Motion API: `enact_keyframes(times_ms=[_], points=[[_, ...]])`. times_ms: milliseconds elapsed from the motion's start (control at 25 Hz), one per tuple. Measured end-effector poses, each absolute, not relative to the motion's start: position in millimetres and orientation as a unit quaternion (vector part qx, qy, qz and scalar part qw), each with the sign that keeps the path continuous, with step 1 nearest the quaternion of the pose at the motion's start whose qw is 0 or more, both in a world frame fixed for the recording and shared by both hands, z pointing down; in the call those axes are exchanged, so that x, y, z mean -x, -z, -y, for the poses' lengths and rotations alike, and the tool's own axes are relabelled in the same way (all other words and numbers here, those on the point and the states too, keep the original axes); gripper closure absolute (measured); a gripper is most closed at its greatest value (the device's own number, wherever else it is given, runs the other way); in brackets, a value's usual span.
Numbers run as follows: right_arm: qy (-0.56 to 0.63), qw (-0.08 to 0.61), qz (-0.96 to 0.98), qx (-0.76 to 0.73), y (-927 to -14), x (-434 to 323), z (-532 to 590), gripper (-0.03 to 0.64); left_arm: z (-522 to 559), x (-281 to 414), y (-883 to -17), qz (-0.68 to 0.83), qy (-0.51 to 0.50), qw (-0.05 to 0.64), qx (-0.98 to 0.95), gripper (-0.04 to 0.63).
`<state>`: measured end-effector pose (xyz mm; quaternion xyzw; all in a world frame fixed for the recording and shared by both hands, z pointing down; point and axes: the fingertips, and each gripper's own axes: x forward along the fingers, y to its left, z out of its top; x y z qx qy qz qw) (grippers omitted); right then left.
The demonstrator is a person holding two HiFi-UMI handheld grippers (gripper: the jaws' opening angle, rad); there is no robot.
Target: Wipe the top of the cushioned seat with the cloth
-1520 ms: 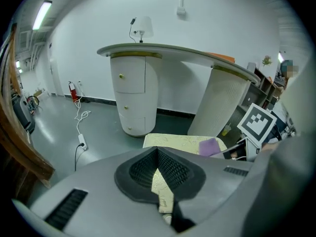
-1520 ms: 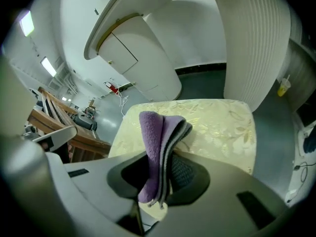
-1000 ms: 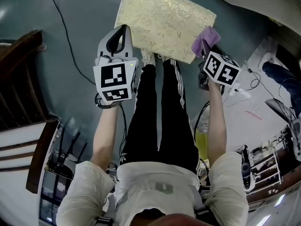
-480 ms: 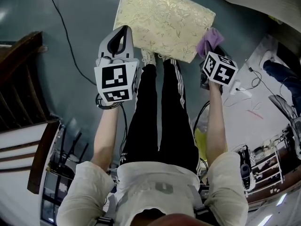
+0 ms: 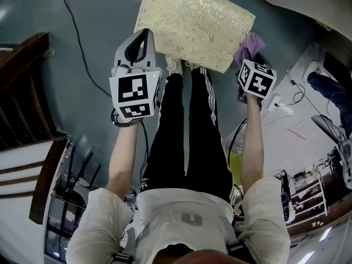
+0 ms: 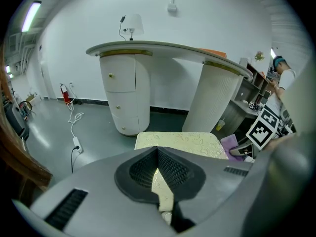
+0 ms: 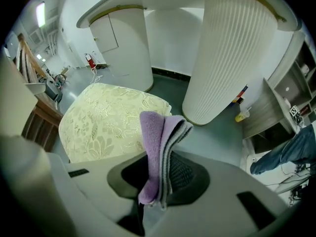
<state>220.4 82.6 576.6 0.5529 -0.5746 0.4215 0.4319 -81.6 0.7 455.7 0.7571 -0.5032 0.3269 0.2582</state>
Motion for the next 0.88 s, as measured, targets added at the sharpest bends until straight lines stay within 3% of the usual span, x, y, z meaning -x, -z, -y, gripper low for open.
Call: enact_keyframes(times_ms=[320,600,880], points=[[-0.425,0.416,0.571,-0.566,-558,-215,-78,0.528,0,83,-452,0.507,-0.324,0.259,-0.756,0.603],[-0.408,0.318,0.612,-0.598,-454,-168,-40,0.526,8,88,-430,0.517,-0.314,0.242,-0.759,0.603],[-0.367,0.289,0.662,-0.587,-394,-120,-21,0.526,12,101,-416,0.530,-0.309,0.229,-0.756,0.603]])
